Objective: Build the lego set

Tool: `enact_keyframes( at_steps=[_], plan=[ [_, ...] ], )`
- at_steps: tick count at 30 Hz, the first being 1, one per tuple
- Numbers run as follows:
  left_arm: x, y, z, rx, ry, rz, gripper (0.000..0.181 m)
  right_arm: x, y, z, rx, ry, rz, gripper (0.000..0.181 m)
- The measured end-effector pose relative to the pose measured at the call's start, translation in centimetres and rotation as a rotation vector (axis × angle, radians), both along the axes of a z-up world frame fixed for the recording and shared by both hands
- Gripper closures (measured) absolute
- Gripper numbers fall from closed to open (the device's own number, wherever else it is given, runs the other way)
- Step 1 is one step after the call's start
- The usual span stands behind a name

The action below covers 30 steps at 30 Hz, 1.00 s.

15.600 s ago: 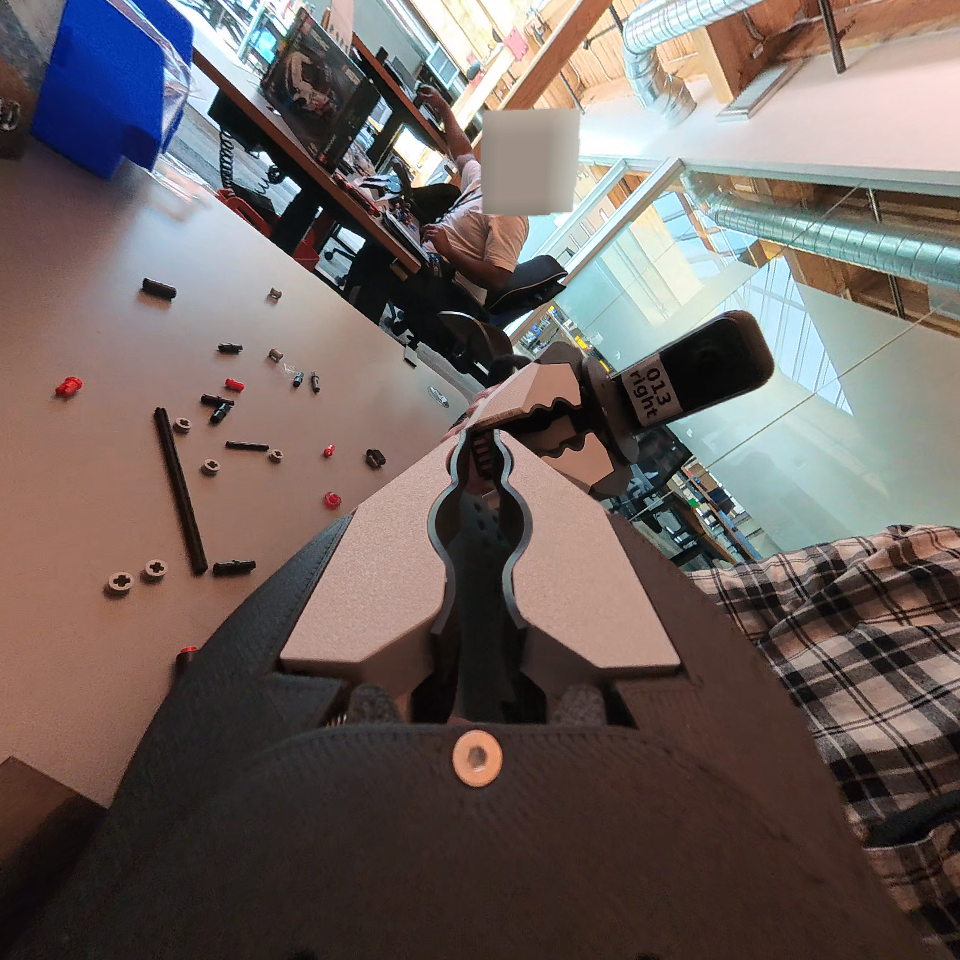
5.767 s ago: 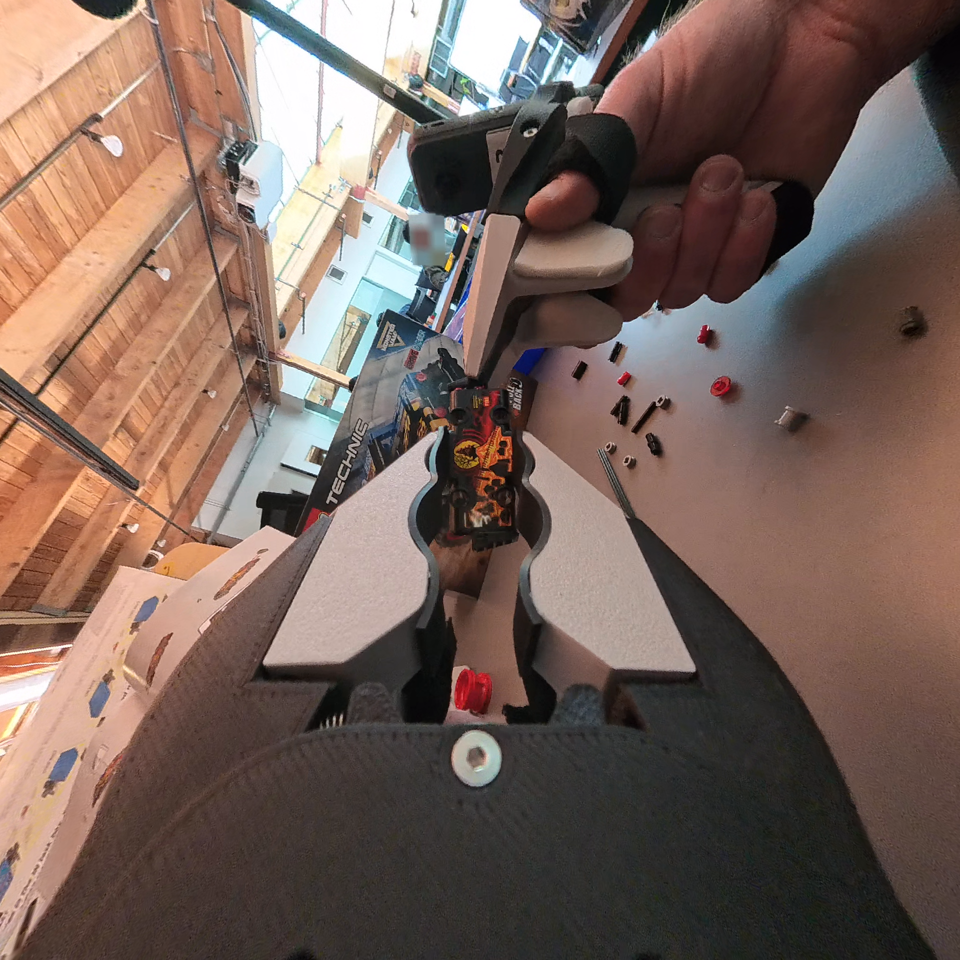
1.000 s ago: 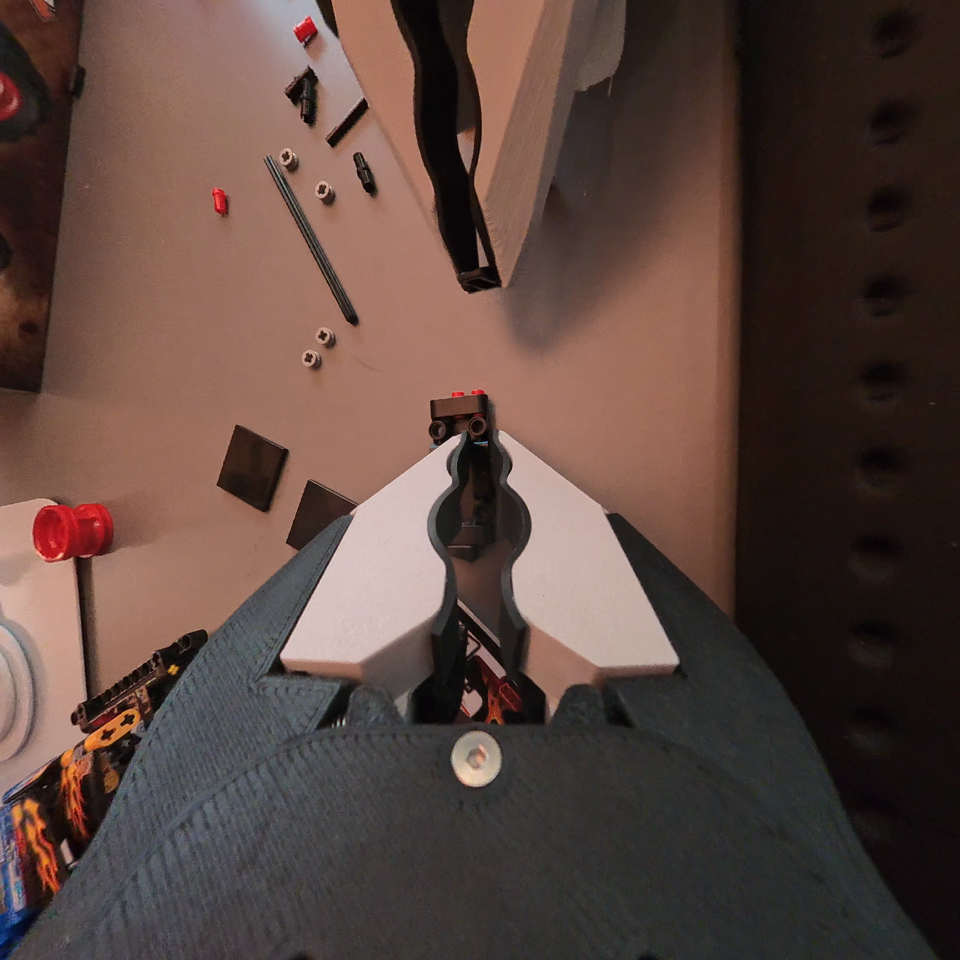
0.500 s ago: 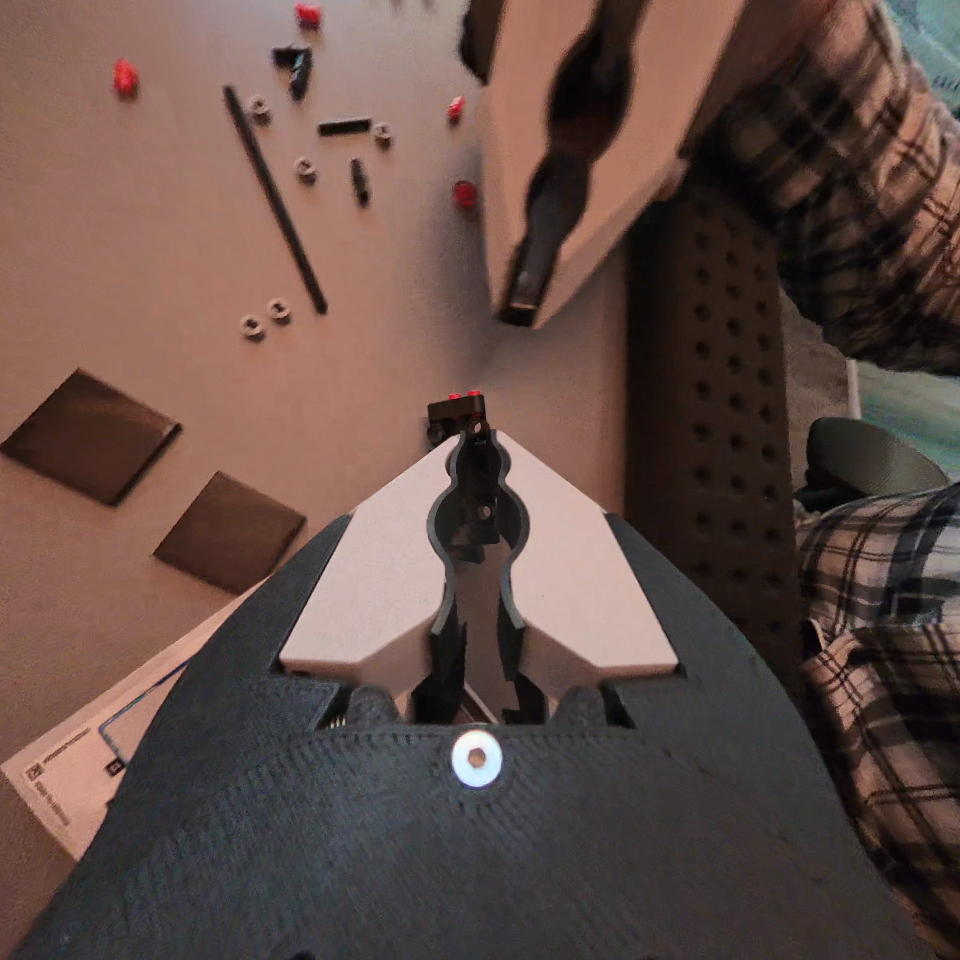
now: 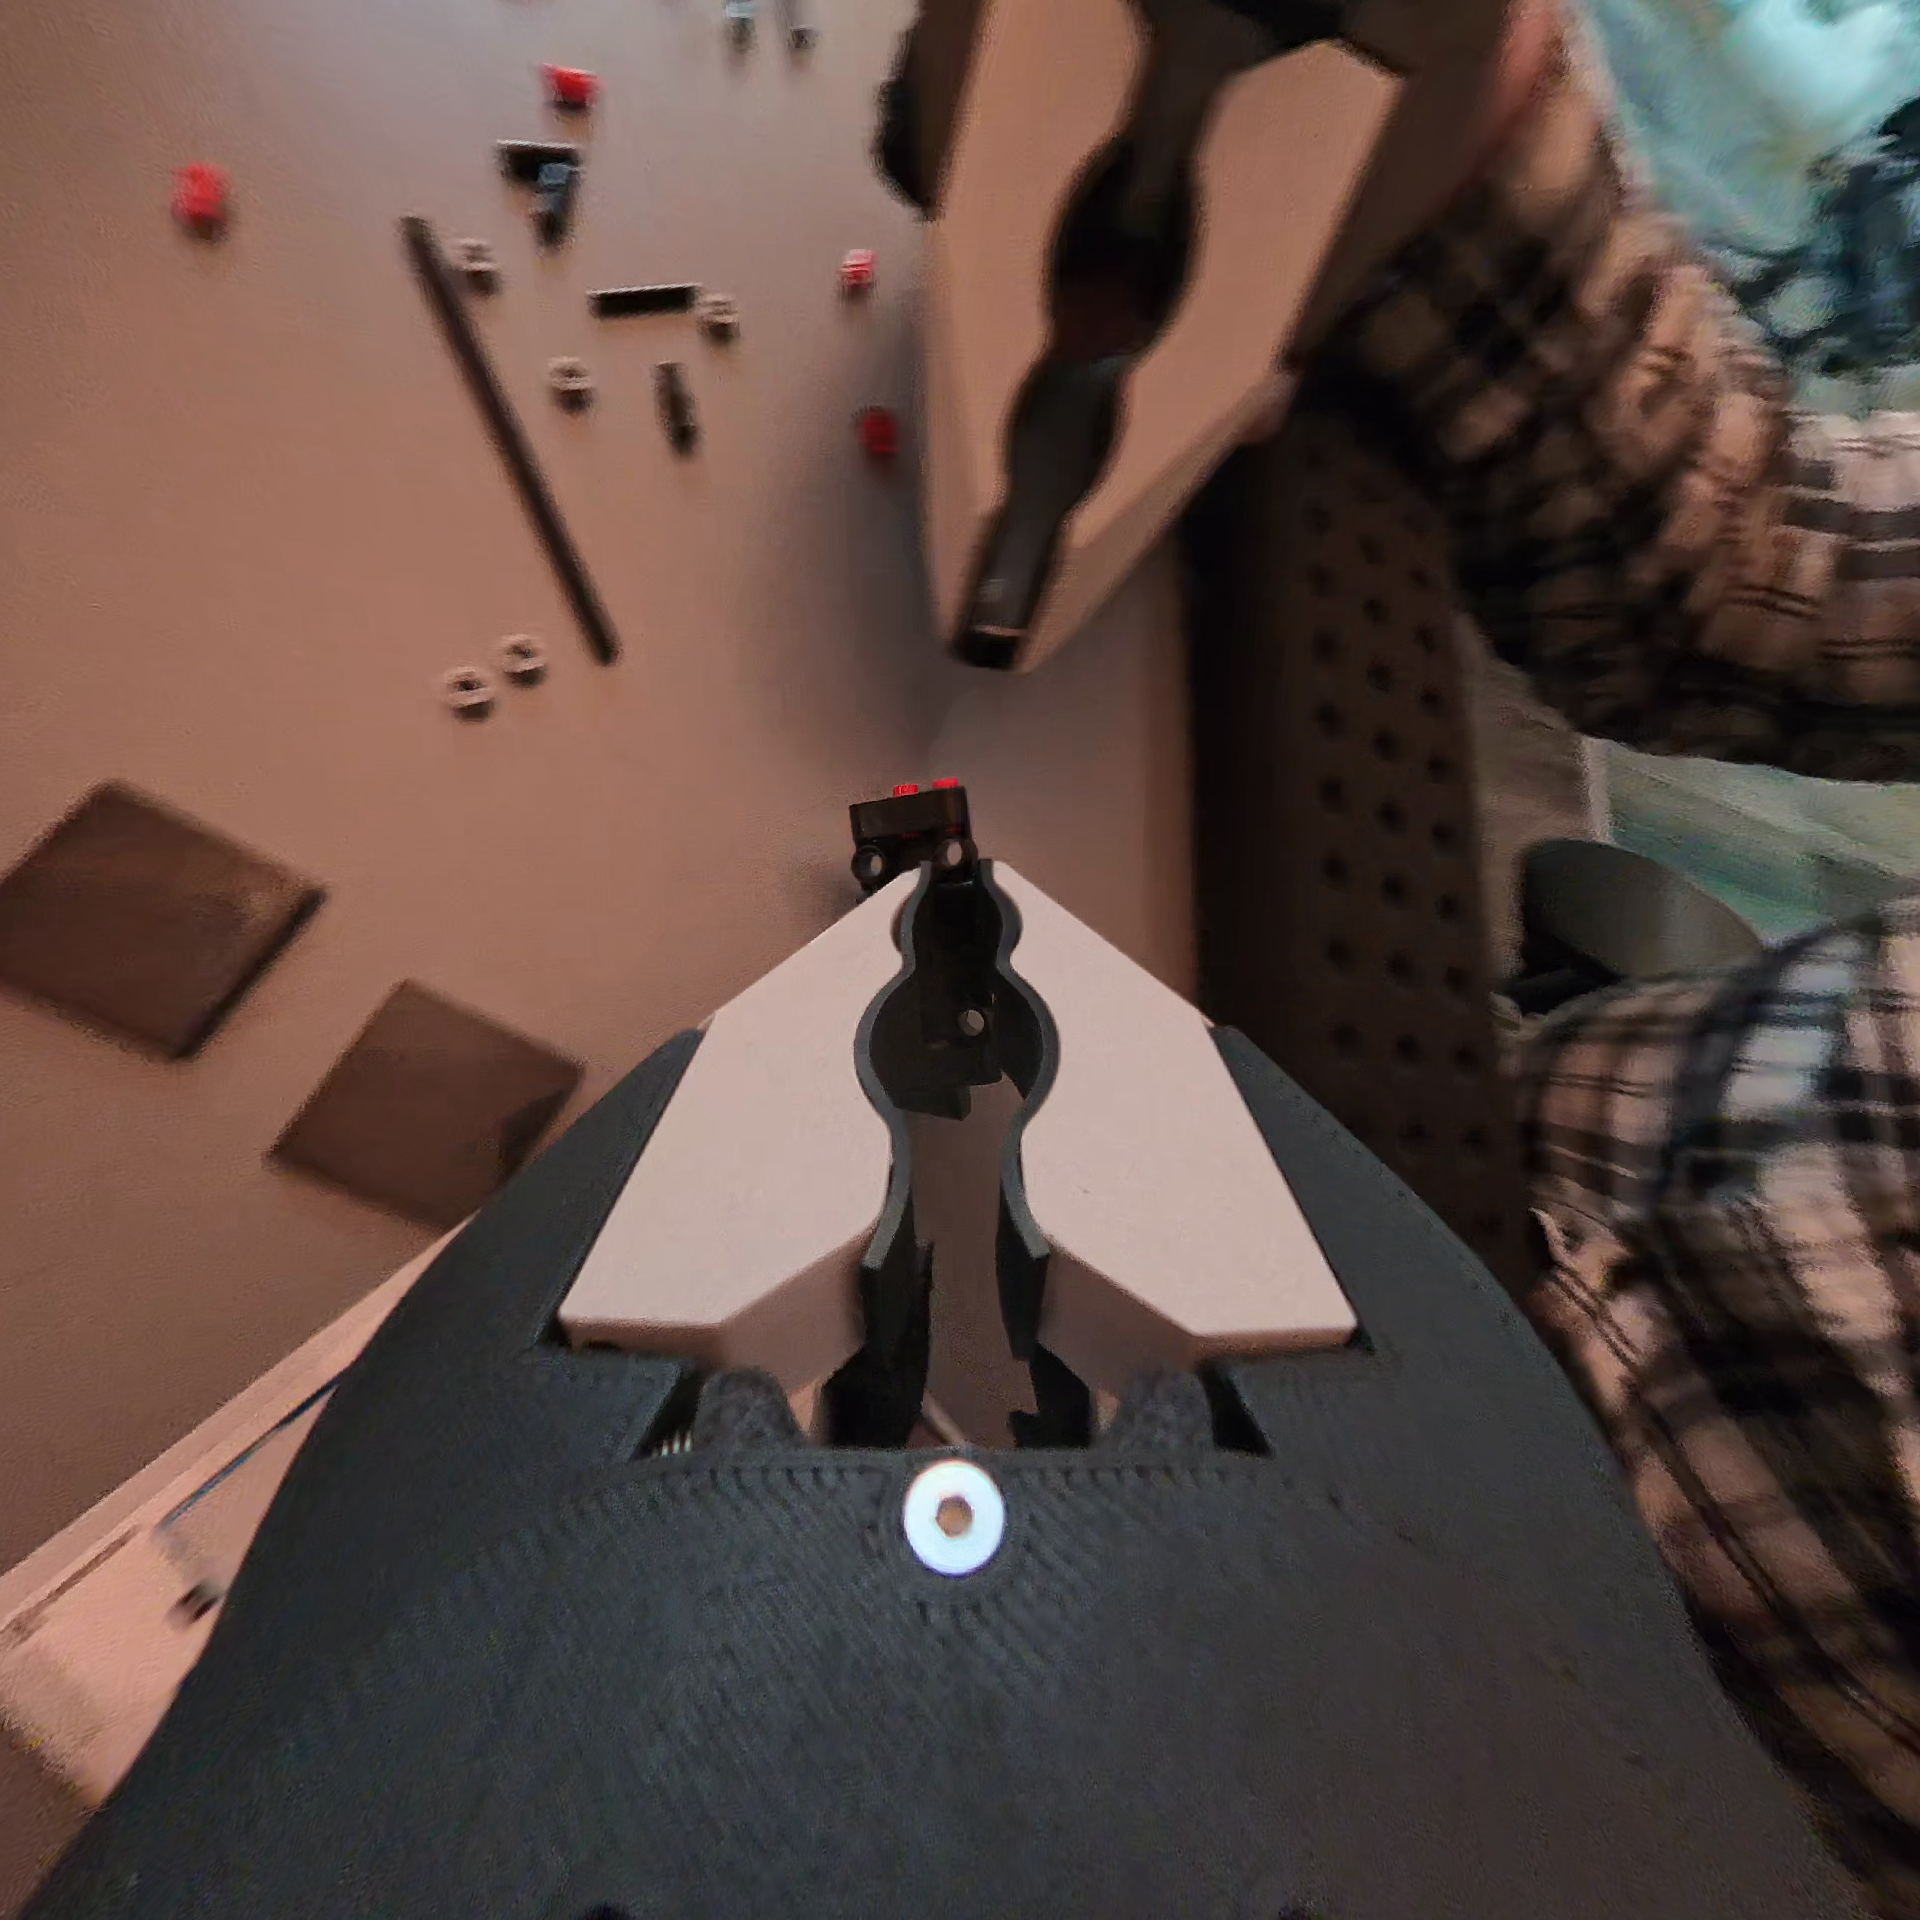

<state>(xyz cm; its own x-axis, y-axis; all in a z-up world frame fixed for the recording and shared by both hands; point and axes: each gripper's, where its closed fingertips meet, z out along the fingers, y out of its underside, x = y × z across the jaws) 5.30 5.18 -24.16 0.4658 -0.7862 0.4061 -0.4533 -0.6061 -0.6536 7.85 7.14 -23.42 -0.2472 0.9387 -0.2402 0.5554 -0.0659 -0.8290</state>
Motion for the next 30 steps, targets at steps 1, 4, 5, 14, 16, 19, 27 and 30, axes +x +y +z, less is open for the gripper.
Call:
enact_keyframes(
  at_steps=[1,4,5,14,16,19,27,30],
  plan=[
    [0.8,-0.9,0.7,-0.015,-0.043,-0.049,0.176,0.0,0.0,0.1,-0.001,0.002,-0.001,0.175],
    [2.5,-2.7,2.2,-0.052,-0.131,-0.138,0.175,-0.1,-0.4,-0.1,0.009,-0.002,0.016,0.175],
    [2.7,-2.9,2.3,-0.061,-0.14,-0.158,0.175,-0.2,-0.6,-0.1,0.015,-0.002,0.025,0.175],
    [2.0,-1.0,1.2,-0.082,-0.162,-0.104,0.181,-0.3,-2.4,-1.7,0.046,-0.076,0.114,0.175],
    [1.7,-0.7,0.6,-0.077,-0.138,-0.09,0.181,-0.2,-2.3,-1.8,0.051,-0.081,0.109,0.175],
    [1.4,-0.4,-0.4,-0.06,-0.076,-0.071,0.181,-0.2,-2.2,-2.1,0.061,-0.098,0.103,0.175],
    [-0.5,1.4,-1.7,0.069,0.092,0.006,0.176,0.0,-1.5,-2.6,0.072,-0.127,0.071,0.175],
    [-1.2,1.6,-1.7,0.119,0.143,0.008,0.169,0.0,-1.4,-2.5,0.063,-0.128,0.059,0.175]
  ],
)
